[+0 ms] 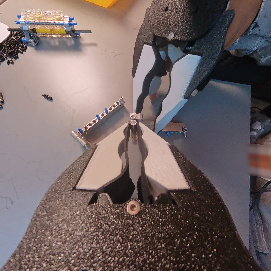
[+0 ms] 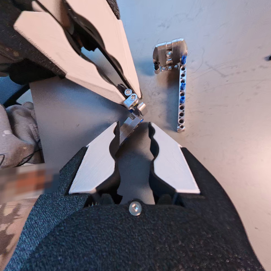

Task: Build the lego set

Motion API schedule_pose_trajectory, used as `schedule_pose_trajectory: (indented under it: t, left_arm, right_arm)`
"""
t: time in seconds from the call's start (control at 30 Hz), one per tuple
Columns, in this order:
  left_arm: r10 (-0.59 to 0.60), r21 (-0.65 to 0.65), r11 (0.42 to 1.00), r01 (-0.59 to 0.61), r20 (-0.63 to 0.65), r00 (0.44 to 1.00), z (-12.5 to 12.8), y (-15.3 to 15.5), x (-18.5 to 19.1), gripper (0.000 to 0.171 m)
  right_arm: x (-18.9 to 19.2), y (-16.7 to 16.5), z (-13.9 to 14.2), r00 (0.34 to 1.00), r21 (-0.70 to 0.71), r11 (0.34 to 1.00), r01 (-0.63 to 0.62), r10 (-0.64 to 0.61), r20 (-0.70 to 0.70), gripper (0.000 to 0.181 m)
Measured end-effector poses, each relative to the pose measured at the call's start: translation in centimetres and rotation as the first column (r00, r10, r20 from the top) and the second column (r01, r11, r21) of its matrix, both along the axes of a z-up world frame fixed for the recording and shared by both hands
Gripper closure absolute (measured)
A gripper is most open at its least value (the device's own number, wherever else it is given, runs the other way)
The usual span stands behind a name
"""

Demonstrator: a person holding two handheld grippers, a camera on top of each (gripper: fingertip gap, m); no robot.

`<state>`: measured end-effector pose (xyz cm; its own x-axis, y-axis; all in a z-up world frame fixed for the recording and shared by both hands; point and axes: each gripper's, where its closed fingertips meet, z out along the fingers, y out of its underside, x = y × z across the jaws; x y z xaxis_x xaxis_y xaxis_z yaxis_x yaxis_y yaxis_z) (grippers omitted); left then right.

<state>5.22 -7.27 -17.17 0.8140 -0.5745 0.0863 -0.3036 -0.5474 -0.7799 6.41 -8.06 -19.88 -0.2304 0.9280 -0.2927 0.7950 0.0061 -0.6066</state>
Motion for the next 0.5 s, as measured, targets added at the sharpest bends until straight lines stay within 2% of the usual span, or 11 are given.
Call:
schedule_pose_trajectory:
  t: [0.1,0.23,0.33,0.4,0.5]
  left_arm:
    - [-0.041,0.021,0.999,0.041,0.004,0.999,0.2,-0.1,-0.2,0.167]
    - [-0.188,0.157,0.966,0.205,-0.121,0.975,1.1,-0.8,1.2,0.166]
    - [-0.261,0.235,0.925,0.297,-0.173,0.950,1.7,-1.5,3.0,0.166]
    - [-0.274,0.264,0.909,0.322,-0.201,0.940,1.9,-1.7,3.4,0.166]
    - [-0.260,0.286,0.907,0.309,-0.198,0.945,2.0,-1.6,3.2,0.165]
  right_arm:
    - [0.2,0.2,1.6,0.993,0.041,0.999,-0.022,0.026,-0.115,0.137]
    - [0.6,0.6,3.9,0.958,0.118,0.992,-0.039,0.071,-0.277,0.140]
    - [0.9,-0.1,3.7,0.935,0.303,0.947,-0.104,0.197,-0.295,0.152]
    - [1.2,-0.7,3.2,0.916,0.418,0.897,-0.146,0.282,-0.285,0.173]
    - [1.1,-0.6,3.3,0.900,0.505,0.856,-0.114,0.304,-0.313,0.174]
